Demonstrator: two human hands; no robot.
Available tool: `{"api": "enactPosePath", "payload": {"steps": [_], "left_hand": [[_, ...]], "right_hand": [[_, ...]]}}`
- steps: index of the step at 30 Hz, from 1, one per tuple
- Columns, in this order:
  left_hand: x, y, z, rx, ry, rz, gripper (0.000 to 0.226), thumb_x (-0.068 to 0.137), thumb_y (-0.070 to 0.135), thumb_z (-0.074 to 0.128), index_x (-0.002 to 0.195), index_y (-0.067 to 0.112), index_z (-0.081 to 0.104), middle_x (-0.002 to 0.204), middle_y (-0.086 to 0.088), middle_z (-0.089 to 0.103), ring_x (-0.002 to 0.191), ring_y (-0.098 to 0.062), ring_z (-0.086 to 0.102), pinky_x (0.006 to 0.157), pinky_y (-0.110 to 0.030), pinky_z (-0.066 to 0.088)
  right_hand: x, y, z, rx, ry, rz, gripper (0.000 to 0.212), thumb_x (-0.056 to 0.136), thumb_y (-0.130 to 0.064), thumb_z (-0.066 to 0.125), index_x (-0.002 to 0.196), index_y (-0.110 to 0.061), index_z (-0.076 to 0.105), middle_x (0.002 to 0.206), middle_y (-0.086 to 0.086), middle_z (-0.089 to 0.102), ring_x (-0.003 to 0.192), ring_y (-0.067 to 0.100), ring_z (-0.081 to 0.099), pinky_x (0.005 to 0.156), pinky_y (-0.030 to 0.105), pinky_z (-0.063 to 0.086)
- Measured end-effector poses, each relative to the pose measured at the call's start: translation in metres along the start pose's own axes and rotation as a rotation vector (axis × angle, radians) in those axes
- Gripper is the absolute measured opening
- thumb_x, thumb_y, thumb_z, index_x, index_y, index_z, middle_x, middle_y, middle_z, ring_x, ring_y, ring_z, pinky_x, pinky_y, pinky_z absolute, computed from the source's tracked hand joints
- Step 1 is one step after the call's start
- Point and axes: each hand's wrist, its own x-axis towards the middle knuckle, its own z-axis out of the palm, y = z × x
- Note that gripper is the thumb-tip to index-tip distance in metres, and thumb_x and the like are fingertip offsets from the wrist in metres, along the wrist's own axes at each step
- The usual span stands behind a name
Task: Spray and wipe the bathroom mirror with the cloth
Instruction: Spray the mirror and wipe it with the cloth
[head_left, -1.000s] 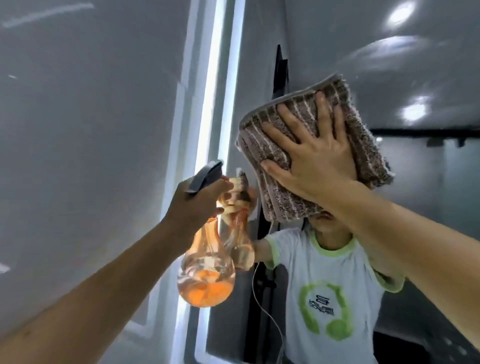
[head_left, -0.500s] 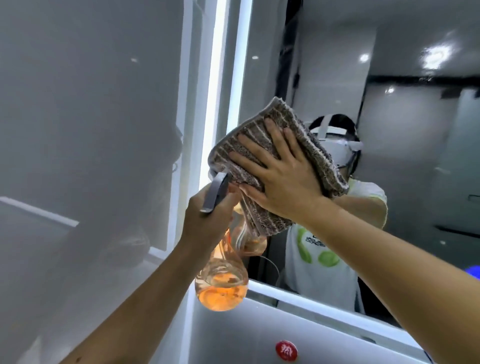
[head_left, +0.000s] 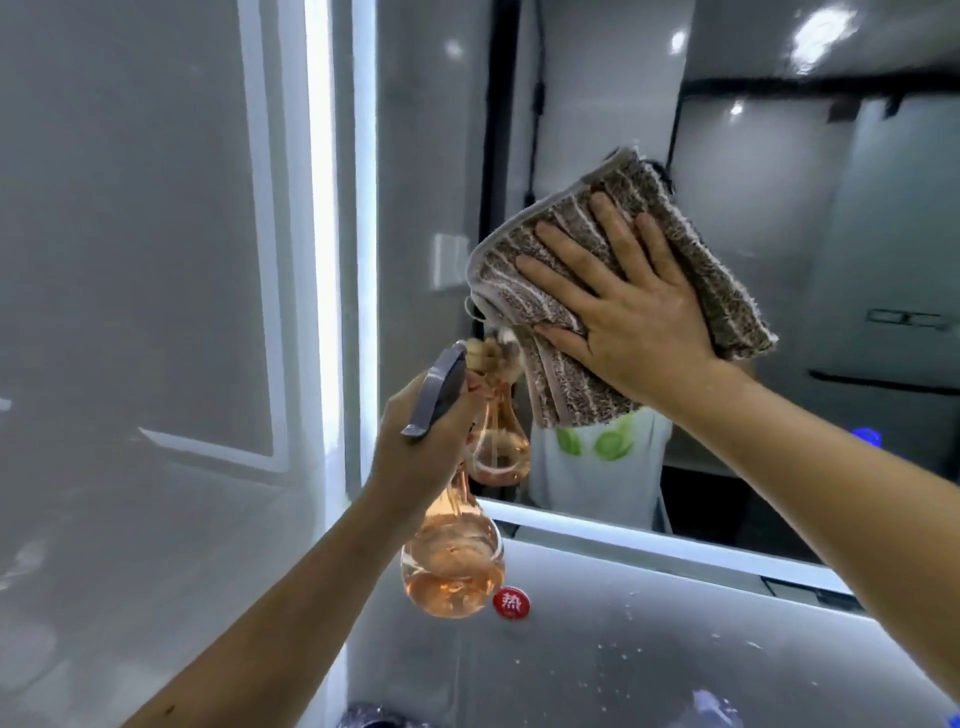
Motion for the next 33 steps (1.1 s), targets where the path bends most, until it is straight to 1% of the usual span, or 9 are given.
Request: {"api": "enactPosePath", "payload": {"steps": [4,7,10,13,16,19,22,24,33], "left_hand": [[-0.007,0.007,0.037,-0.009,-0.042,0.059,0.024,0.084,0.016,0.063,0.083,-0.008,0.057,0.084,-0.037,0.058,0.074,-0.027,0.053,0.066,-0.048,0.048],[-0.013,0.014,0.066,-0.036,-0.088,0.060,0.029,0.084,0.015,0.062,0.088,-0.013,0.056,0.074,-0.021,0.056,0.069,-0.023,0.049,0.064,-0.037,0.042],[-0.019,0.024,0.091,-0.034,-0.144,0.033,0.027,0.076,0.024,0.062,0.083,-0.002,0.061,0.078,-0.015,0.057,0.072,-0.024,0.050,0.067,-0.038,0.041],[-0.026,0.030,0.106,-0.084,-0.137,0.000,0.006,0.078,0.019,0.062,0.073,0.015,0.062,0.081,-0.014,0.056,0.077,-0.025,0.051,0.068,-0.039,0.041],[-0.033,0.026,0.108,-0.097,-0.118,-0.007,0.016,0.086,0.007,0.056,0.072,0.016,0.058,0.081,-0.015,0.055,0.076,-0.025,0.050,0.062,-0.032,0.042],[-0.038,0.020,0.096,-0.087,-0.096,0.003,0.017,0.086,0.006,0.055,0.072,0.015,0.058,0.082,-0.015,0.056,0.077,-0.025,0.050,0.066,-0.036,0.042],[-0.034,0.007,0.074,-0.059,-0.051,-0.017,0.018,0.085,0.009,0.058,0.070,0.019,0.063,0.075,-0.009,0.063,0.076,-0.022,0.056,0.072,-0.037,0.043],[-0.031,-0.001,0.056,-0.035,-0.009,-0.031,0.022,0.084,0.013,0.061,0.070,0.028,0.069,0.073,0.009,0.070,0.079,-0.014,0.063,0.074,-0.035,0.047],[-0.036,-0.033,0.028,0.045,-0.065,-0.032,0.011,0.085,0.018,0.062,0.090,0.008,0.065,0.083,-0.004,0.063,0.081,-0.016,0.058,0.074,-0.026,0.044]], "right_hand": [[-0.046,0.036,-0.006,-0.034,-0.016,0.097,0.056,0.095,-0.056,0.016,0.144,-0.031,0.024,0.151,0.000,0.030,0.139,0.034,0.017,0.112,0.046,0.000],[-0.080,0.059,-0.008,-0.051,-0.044,0.167,0.056,0.095,-0.057,0.012,0.145,-0.032,0.020,0.151,0.000,0.029,0.139,0.033,0.014,0.113,0.044,-0.001],[-0.121,0.082,-0.012,-0.058,-0.098,0.235,0.058,0.094,-0.059,0.008,0.145,-0.033,0.013,0.153,-0.002,0.021,0.142,0.029,0.000,0.113,0.043,-0.005],[-0.151,0.091,-0.014,-0.037,-0.145,0.277,0.059,0.093,-0.060,0.007,0.145,-0.034,0.011,0.153,-0.003,0.019,0.142,0.024,-0.014,0.114,0.043,-0.008],[-0.151,0.084,-0.015,0.011,-0.148,0.331,0.061,0.092,-0.060,0.010,0.145,-0.032,0.015,0.153,-0.003,0.019,0.142,0.031,-0.007,0.113,0.045,-0.009],[-0.134,0.061,-0.009,0.030,-0.126,0.300,0.062,0.090,-0.062,0.012,0.146,-0.034,0.011,0.154,-0.005,0.012,0.140,0.029,-0.019,0.112,0.045,-0.012],[-0.108,0.029,0.000,0.035,-0.069,0.239,0.062,0.088,-0.060,0.024,0.144,-0.034,0.023,0.153,-0.002,0.023,0.141,0.032,-0.003,0.112,0.047,-0.007],[-0.095,0.014,0.004,0.009,-0.008,0.212,0.060,0.088,-0.056,0.034,0.142,-0.032,0.031,0.150,0.000,0.031,0.138,0.036,0.009,0.111,0.049,-0.003],[-0.087,0.003,0.004,0.011,-0.008,0.236,0.063,0.085,-0.056,0.030,0.143,-0.031,0.026,0.152,0.001,0.026,0.136,0.038,0.006,0.110,0.044,-0.011]]}}
